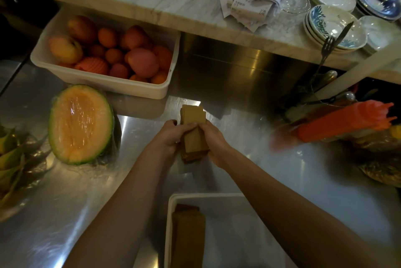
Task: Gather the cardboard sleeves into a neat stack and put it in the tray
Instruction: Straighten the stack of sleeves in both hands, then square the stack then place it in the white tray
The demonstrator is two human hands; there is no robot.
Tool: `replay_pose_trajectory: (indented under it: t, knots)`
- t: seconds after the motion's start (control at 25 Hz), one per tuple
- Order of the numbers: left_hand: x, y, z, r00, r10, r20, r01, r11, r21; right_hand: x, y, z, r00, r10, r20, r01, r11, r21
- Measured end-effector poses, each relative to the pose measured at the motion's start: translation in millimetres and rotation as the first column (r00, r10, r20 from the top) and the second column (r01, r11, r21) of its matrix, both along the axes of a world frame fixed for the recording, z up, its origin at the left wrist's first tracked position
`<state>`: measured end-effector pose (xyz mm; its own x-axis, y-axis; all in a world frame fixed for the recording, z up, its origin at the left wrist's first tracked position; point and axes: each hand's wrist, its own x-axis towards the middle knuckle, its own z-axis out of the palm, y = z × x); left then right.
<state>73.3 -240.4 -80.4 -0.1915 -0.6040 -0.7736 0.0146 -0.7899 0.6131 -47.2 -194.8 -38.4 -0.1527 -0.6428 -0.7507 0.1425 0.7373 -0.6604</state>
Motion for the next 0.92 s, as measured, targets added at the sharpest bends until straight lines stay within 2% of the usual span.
replay_pose_trajectory:
  t: [0.2,0.36,0.48,0.64,0.76,0.92]
  knots:
    - [-5.1,11.2,19.1,0.994,-0.101,-0.051,0.105,0.991,0.086,-16.7,8.9,7.9,0.991,0.015,0.132,-0.017,1.0,0.016]
    - [-13.6,27.3,44.2,0.989,-0.137,-0.048,0.136,0.991,-0.016,-38.4,26.5,23.7,0.992,0.074,0.099,-0.065,0.994,-0.088]
    - [-16.2,45.1,68.3,0.971,-0.208,-0.117,0.194,0.973,-0.122,-61.3,50.3,43.8,0.995,0.062,0.081,-0.051,0.991,-0.124]
    - [-42.6,90.0,105.6,0.927,-0.331,-0.178,0.279,0.923,-0.265,-104.7,103.1,79.7,0.976,0.193,0.103,-0.173,0.968,-0.179]
    - [-71.4,119.5,122.8,0.893,-0.402,-0.203,0.329,0.89,-0.317,-132.8,141.0,96.4,0.987,0.153,0.055,-0.138,0.969,-0.206]
    - [-117.8,157.4,127.7,0.803,-0.579,-0.146,0.488,0.777,-0.398,-172.4,200.9,97.3,0.988,0.083,-0.132,-0.118,0.951,-0.284]
